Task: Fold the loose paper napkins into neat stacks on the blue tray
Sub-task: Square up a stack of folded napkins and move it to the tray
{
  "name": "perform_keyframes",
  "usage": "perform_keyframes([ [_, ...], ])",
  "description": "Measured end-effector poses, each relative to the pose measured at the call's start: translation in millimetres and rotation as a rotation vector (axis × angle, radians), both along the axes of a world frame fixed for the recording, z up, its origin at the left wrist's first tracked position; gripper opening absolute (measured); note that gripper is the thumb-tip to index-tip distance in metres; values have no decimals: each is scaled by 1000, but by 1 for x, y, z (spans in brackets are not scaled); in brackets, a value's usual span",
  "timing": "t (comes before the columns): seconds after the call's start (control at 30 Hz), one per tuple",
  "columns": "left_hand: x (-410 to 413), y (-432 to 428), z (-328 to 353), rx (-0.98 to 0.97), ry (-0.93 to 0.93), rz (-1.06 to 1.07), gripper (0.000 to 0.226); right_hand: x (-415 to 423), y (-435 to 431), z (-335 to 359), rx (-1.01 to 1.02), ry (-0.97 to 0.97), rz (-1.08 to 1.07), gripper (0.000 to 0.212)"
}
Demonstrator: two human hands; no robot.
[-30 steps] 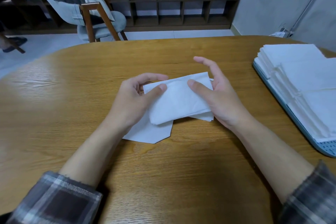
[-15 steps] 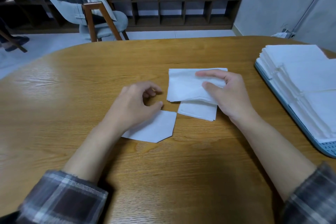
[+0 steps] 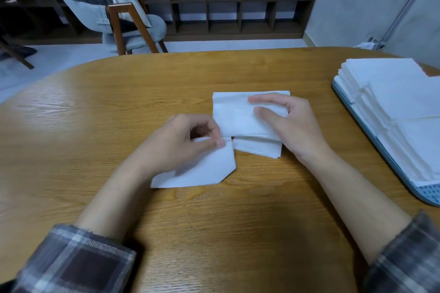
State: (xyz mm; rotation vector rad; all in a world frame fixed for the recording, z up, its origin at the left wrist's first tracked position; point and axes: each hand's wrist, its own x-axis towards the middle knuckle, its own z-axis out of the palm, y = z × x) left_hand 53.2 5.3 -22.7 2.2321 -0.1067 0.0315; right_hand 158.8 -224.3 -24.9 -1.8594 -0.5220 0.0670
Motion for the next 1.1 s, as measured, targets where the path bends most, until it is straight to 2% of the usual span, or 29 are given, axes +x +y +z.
perform_keyframes([
  [0.13, 3, -8, -1, -240, -188, 83, 14, -11, 2, 5, 46, 88, 257, 17],
  [0.27, 2, -15, 2, -320, -271, 159, 15, -21, 9, -1, -22, 151, 426, 16],
  [0.37, 2, -12, 4, -305, -238, 170, 23, -20, 13, -7, -34, 117, 334, 12],
  [0.5, 3, -5, 2, -164, -200, 244, 34, -6, 6, -5, 104, 279, 111, 12],
  [0.6, 3, -5, 5, -279, -247, 300, 28, -3, 2, -1, 166, 343, 42, 10],
  [0.7, 3, -6, 7, -324, -275, 315, 14, -6, 1, 2, 188, 389, 53, 13],
  [0.77, 2, -6, 8, -335, -283, 348, 15, -7, 1, 4, 198, 415, 90, 21],
  [0.83, 1, -6, 9, -424, -272, 366, 12, -9, 1, 6, 226, 460, 164, 29],
  [0.93, -3, -12, 15, -580, -183, 341, 31, -11, 2, 5, 282, 519, 226, 34],
  [1.1, -3, -25, 14, -505, -146, 316, 38, -10, 5, 4, 368, 608, 242, 42],
])
